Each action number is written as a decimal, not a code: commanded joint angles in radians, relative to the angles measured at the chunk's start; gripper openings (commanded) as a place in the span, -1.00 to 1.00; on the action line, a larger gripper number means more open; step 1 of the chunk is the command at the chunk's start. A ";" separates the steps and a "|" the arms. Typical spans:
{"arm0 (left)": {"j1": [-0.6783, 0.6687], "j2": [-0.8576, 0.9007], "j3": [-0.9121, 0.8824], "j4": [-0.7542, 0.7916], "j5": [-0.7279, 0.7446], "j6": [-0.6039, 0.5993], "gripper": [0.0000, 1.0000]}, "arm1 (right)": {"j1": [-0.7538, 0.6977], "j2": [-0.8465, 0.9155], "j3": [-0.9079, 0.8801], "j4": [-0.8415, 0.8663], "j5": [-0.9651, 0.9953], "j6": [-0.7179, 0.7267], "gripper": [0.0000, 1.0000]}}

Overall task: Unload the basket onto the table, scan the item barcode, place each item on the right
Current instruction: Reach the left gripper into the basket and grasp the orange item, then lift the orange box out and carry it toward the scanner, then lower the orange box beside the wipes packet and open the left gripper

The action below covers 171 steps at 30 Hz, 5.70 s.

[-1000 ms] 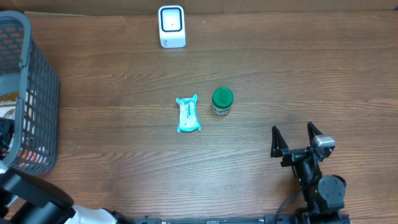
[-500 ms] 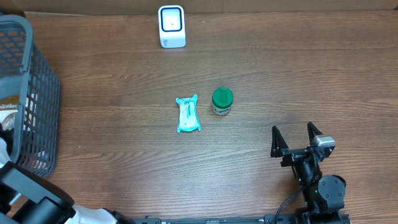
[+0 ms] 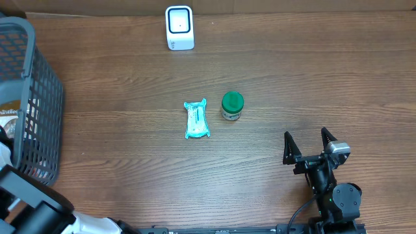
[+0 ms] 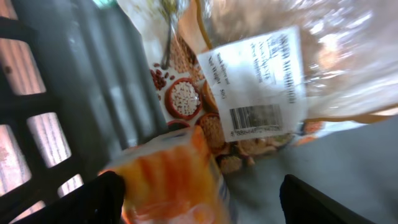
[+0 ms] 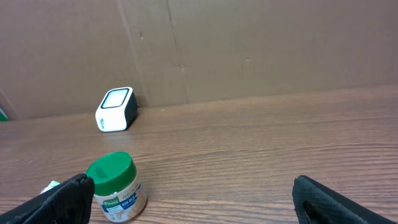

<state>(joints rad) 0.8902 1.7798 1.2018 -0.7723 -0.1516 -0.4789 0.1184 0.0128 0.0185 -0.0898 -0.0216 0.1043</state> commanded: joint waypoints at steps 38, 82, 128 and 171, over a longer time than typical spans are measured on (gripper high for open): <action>-0.105 0.112 1.110 -0.610 0.285 0.046 -0.92 | -0.001 -0.009 -0.010 0.006 0.002 0.001 1.00; -1.186 0.001 0.175 -0.288 -0.047 0.074 -0.92 | -0.001 -0.009 -0.010 0.006 0.002 0.001 1.00; -1.212 0.085 -0.055 0.083 -0.134 0.272 0.24 | -0.001 -0.009 -0.010 0.006 0.002 0.001 1.00; -1.196 0.080 0.019 0.189 0.177 0.165 0.18 | -0.001 -0.009 -0.010 0.006 0.002 0.001 1.00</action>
<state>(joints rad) -0.3138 1.8534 1.1576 -0.5537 0.0017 -0.2947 0.1184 0.0128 0.0185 -0.0898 -0.0219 0.1043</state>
